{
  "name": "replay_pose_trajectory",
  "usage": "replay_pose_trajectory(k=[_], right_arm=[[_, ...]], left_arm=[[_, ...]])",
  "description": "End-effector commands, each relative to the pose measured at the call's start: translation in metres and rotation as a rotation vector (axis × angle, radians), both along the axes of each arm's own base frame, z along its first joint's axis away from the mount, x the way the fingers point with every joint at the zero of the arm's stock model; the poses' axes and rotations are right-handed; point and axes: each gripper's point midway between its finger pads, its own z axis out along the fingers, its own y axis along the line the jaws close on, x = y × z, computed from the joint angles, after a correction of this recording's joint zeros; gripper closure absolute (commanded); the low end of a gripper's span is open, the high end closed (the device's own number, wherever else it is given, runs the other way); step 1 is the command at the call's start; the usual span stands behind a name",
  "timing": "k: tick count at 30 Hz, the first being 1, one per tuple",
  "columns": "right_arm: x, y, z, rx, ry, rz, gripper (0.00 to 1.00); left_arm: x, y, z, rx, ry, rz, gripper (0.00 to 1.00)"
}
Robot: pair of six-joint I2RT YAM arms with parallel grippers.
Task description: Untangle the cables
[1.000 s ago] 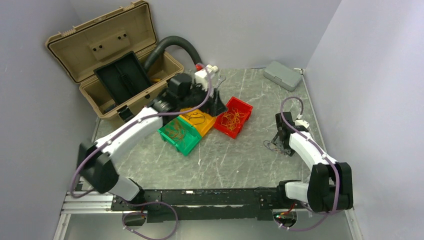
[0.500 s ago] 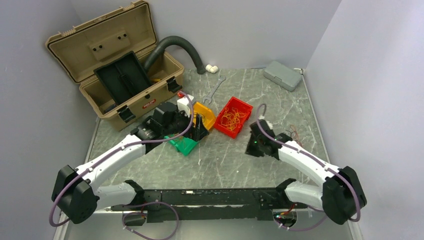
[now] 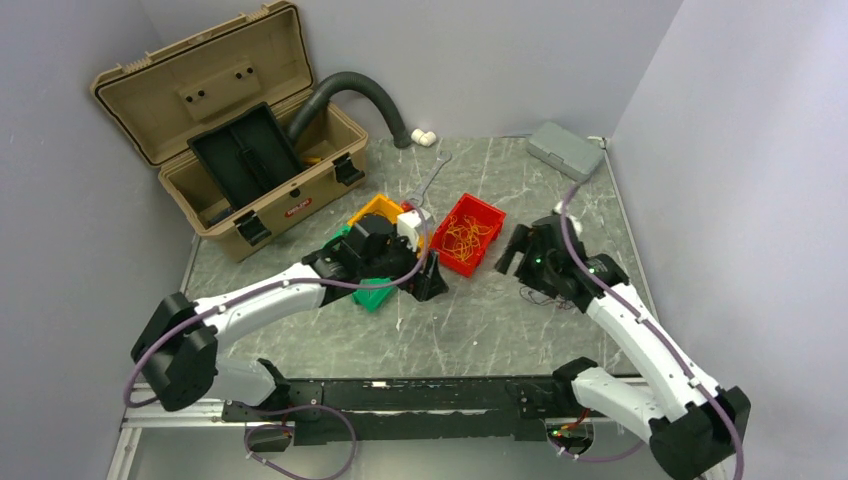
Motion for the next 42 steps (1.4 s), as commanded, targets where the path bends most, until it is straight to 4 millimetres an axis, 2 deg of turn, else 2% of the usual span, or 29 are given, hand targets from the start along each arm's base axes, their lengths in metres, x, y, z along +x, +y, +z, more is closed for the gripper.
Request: replay_pose_trajectory(k=[1, 5, 8, 11, 14, 19, 23, 26, 28, 29, 32, 34, 36, 39, 42], right_arm=[[-0.007, -0.070, -0.026, -0.161, 0.067, -0.172, 0.12], [-0.003, -0.093, -0.042, -0.205, 0.084, -0.261, 0.13], [-0.001, -0.127, -0.044, -0.310, 0.076, -0.409, 0.13], [0.008, -0.150, -0.049, -0.333, 0.058, -0.538, 0.13], [0.016, -0.170, -0.052, -0.385, 0.060, -0.622, 0.12], [0.035, -0.199, -0.047, -0.389, 0.045, -0.686, 0.05], [0.047, -0.217, -0.059, -0.336, 0.056, -0.729, 0.07], [0.055, -0.214, -0.076, -0.316, 0.090, -0.711, 0.13], [0.056, -0.212, -0.088, -0.307, 0.114, -0.704, 0.23], [0.056, -0.212, -0.092, -0.304, 0.116, -0.708, 0.36], [0.053, -0.209, -0.094, -0.300, 0.097, -0.689, 0.99], [0.049, -0.205, -0.091, -0.296, 0.099, -0.657, 1.00], [0.044, -0.192, -0.086, -0.267, 0.099, -0.604, 1.00], [0.036, -0.156, -0.078, -0.203, 0.098, -0.492, 1.00], [0.025, -0.104, -0.066, -0.129, 0.076, -0.345, 1.00]], left_arm=[[0.003, -0.043, 0.032, -0.084, -0.084, -0.087, 0.01], [0.000, -0.079, 0.021, -0.055, -0.065, -0.143, 0.02], [-0.002, -0.103, 0.013, -0.041, -0.044, -0.190, 0.03], [-0.002, -0.114, 0.012, -0.055, -0.034, -0.205, 0.04], [-0.003, -0.106, 0.016, -0.064, -0.062, -0.186, 0.04], [-0.005, -0.082, 0.021, -0.039, -0.113, -0.141, 0.03], [-0.007, -0.070, 0.022, -0.037, -0.110, -0.107, 0.03], [-0.007, -0.061, 0.026, -0.069, -0.086, -0.086, 0.03], [-0.006, -0.053, 0.032, -0.100, -0.081, -0.071, 0.03], [-0.005, -0.048, 0.033, -0.107, -0.079, -0.061, 0.03], [-0.001, -0.032, 0.034, -0.107, -0.083, -0.025, 0.03], [0.003, -0.023, 0.037, -0.105, -0.090, -0.003, 0.03], [0.007, -0.015, 0.040, -0.094, -0.095, 0.016, 0.03], [0.011, -0.003, 0.046, -0.093, -0.105, 0.040, 0.03], [0.014, 0.005, 0.047, -0.093, -0.116, 0.061, 0.02]])
